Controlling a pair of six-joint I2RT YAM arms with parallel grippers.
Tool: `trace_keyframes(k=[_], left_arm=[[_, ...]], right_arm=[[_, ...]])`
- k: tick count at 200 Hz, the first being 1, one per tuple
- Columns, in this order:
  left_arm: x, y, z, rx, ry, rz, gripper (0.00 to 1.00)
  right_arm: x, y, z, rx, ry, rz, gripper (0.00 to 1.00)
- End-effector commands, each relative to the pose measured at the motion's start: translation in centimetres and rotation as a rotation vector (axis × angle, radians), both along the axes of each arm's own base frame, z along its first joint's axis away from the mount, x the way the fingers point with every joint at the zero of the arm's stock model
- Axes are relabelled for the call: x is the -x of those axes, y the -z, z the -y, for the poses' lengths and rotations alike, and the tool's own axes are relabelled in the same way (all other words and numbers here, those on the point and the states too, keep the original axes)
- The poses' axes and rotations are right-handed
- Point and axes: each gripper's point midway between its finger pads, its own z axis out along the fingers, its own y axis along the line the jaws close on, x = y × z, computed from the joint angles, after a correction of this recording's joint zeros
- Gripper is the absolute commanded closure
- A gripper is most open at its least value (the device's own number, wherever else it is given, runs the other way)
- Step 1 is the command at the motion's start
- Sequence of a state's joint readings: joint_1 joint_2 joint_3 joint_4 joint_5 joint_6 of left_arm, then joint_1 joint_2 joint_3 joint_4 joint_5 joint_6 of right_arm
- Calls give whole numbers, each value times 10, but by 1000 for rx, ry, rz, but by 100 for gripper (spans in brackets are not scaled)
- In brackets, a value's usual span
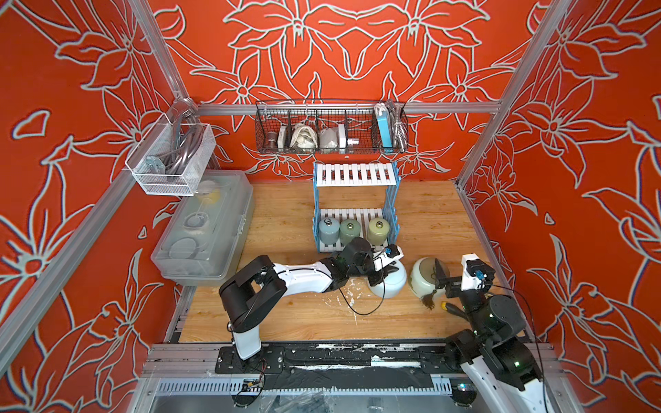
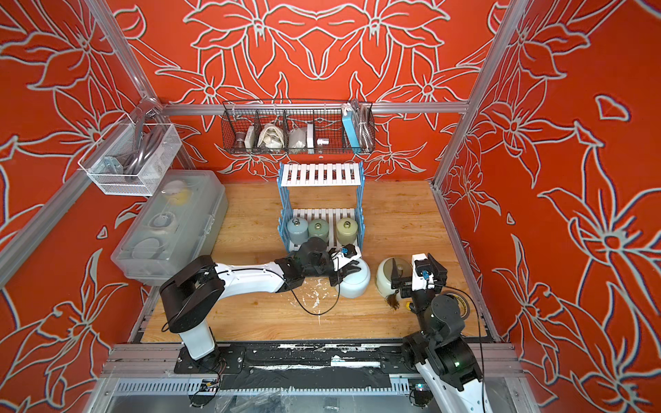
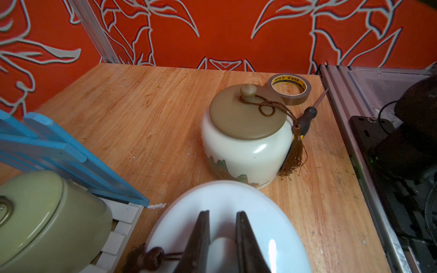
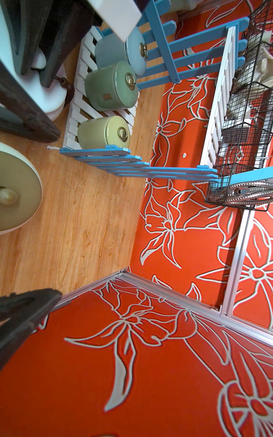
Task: Remove the tea canisters from the shelf
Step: Place the tea canister at the center of the board.
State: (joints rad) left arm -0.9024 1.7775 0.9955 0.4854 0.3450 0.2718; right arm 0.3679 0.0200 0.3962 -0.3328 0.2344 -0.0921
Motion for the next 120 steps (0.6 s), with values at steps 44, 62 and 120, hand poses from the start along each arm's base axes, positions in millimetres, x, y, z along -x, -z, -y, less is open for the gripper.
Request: trace_keyframes(k=[44,62,120], left_arm=[[2,-52,17,148,10,79,100],[6,-50,16,145,16,71,100],[12,-47,12,135,16,29,100]], right_arm=[[0,-2,4,-4,20,19,1],[1,-2,4,-2,20,17,1],[0,-2,5,-1,23,18,1]])
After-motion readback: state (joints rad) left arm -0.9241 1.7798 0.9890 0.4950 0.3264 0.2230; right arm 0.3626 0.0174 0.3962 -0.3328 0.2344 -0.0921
